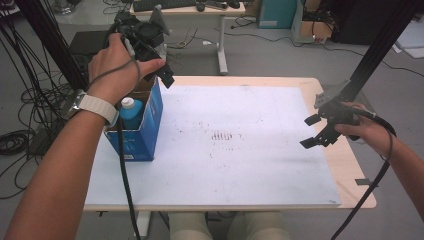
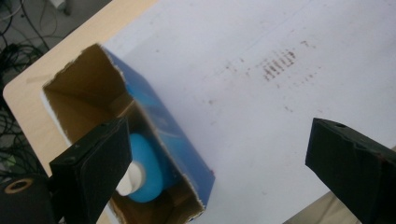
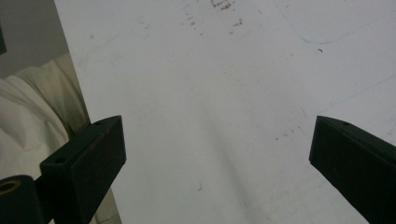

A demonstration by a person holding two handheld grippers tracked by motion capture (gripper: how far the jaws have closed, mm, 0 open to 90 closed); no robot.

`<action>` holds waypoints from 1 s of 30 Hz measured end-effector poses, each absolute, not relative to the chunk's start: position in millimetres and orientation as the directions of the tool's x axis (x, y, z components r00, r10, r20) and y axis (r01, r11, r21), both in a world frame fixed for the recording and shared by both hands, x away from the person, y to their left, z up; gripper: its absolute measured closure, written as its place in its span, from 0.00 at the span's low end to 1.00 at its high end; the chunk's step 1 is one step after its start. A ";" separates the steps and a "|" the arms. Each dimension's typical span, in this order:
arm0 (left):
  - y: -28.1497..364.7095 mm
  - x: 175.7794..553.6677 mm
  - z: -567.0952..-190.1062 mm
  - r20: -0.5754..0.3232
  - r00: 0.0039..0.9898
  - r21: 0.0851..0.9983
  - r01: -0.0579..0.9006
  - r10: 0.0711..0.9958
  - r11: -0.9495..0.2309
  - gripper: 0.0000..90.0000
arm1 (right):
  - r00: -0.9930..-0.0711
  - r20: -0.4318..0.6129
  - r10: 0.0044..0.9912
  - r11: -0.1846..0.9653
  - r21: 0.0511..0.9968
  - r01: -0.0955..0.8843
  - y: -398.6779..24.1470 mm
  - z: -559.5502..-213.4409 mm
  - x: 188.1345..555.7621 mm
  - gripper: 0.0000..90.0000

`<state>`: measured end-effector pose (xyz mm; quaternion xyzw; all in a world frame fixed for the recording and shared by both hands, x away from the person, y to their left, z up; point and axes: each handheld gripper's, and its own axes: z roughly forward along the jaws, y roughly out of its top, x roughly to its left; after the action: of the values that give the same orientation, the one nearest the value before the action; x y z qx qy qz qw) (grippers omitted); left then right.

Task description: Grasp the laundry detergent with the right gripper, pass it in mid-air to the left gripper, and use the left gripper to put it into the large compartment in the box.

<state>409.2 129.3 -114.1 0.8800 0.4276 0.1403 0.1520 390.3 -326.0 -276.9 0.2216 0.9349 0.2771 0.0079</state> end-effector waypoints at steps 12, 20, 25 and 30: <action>91.3 396.1 -114.7 0.103 0.715 0.369 0.618 0.691 -0.694 0.08 | -0.900 0.095 0.426 0.752 0.517 0.410 -328.8 -271.1 389.8 0.04; 77.5 386.4 -123.8 0.097 0.810 0.327 0.523 0.578 -0.787 0.08 | -0.898 0.091 0.430 0.751 0.516 0.412 -328.9 -267.9 387.5 0.04; 68.5 379.0 -132.3 0.095 0.849 0.316 0.469 0.520 -0.825 0.08 | -0.900 0.085 0.428 0.751 0.520 0.406 -329.7 -265.4 386.5 0.04; 57.6 373.8 -141.7 0.100 0.885 0.301 0.409 0.455 -0.861 0.08 | -0.898 0.082 0.432 0.749 0.522 0.408 -330.1 -264.0 385.5 0.04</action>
<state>373.8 57.6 -141.7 0.9611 0.2250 0.0841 0.1367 385.5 -330.1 -264.0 0.2245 0.9350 0.2738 0.0219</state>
